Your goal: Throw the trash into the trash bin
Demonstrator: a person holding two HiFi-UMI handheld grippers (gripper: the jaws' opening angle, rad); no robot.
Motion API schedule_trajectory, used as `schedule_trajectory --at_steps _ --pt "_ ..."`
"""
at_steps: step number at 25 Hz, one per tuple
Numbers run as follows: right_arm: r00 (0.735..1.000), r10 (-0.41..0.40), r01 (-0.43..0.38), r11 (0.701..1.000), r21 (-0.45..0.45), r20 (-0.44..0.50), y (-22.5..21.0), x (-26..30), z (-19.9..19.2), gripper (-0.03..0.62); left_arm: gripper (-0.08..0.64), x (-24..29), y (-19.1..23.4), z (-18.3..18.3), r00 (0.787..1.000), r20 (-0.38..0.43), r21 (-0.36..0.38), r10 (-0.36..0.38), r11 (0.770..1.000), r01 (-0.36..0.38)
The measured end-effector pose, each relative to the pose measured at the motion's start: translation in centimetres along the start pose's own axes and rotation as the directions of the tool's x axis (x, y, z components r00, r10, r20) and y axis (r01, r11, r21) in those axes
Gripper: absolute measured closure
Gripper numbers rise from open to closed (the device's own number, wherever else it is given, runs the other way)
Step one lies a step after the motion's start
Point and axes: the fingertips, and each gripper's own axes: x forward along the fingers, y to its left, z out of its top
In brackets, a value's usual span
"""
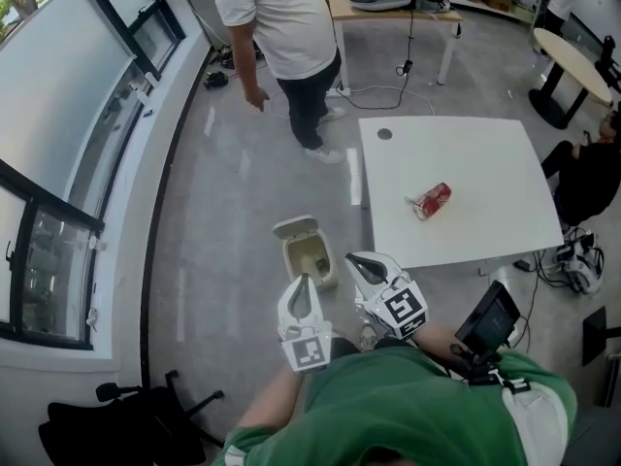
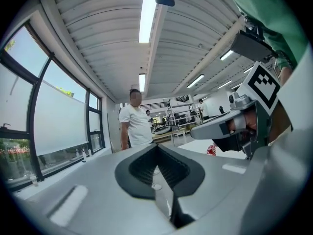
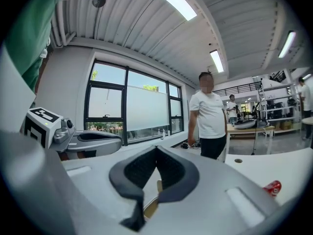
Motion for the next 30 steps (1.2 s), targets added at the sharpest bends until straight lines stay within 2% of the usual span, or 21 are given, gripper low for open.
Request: schedule_trajectory --at_steps 5,13,30 --pt "1.000 -0.003 0.004 1.000 -0.015 0.020 1.0 -1.2 1.3 0.589 0.555 -0.7 0.0 1.9 0.999 0.045 -0.002 -0.020 1.000 0.020" --pt "0.999 -0.019 0.021 0.999 -0.026 0.043 2.3 -1.7 3.1 0.589 0.555 -1.7 0.8 3.0 0.998 0.051 -0.044 -0.038 0.998 0.041" --pt "0.997 -0.071 0.071 0.997 -0.014 0.022 3.7 -2.1 2.2 0.589 0.555 -2.5 0.6 1.7 0.995 0.022 -0.074 -0.093 0.993 0.095"
